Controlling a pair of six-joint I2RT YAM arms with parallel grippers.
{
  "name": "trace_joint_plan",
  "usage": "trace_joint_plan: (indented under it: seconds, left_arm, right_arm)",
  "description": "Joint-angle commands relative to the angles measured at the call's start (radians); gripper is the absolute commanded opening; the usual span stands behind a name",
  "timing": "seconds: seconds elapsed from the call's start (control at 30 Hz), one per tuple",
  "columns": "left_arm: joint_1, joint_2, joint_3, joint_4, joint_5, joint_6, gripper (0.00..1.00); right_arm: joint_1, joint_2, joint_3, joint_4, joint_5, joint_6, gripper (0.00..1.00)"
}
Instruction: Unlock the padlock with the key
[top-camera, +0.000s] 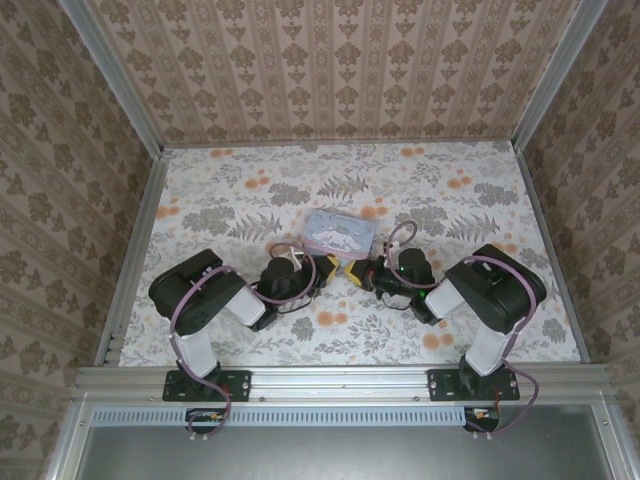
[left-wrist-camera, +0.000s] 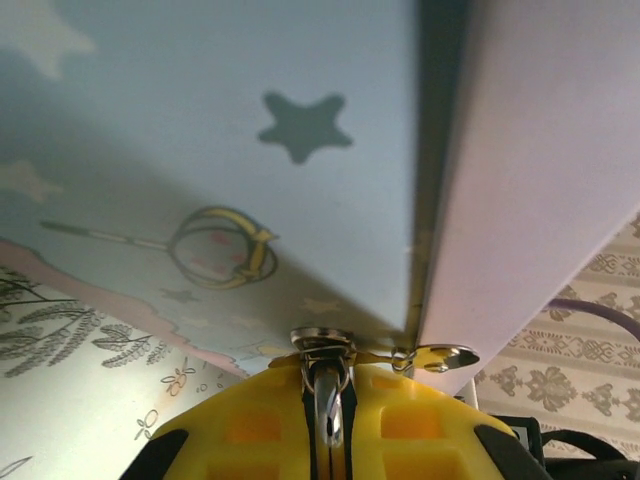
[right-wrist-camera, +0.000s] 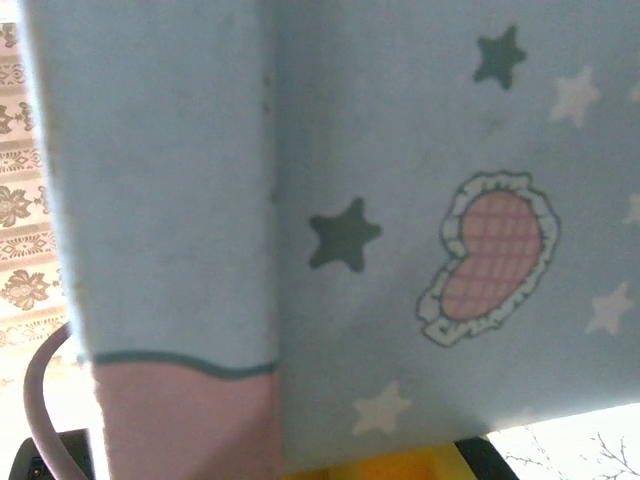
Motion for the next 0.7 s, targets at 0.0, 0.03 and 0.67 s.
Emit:
trace_joint_plan:
  seconds: [0.0,0.03,0.67]
  left_arm:
    - [-0.034,-0.04,0.035,0.061,0.097,-0.007,0.0]
    - [-0.034,-0.041,0.032,0.062,0.095,-0.006,0.0]
    - [-0.039,-0.049,0.012,0.06,0.081,0.021,0.0]
  right_arm:
    - [0.015,0.036,0.035,0.091,0.041,0.019,0.0]
    - [0.01,0.038,0.027,0.091,0.042,0.004,0.0]
    - [-0.006,-0.022,0.073,0.036,-0.044,-0.048,0.0]
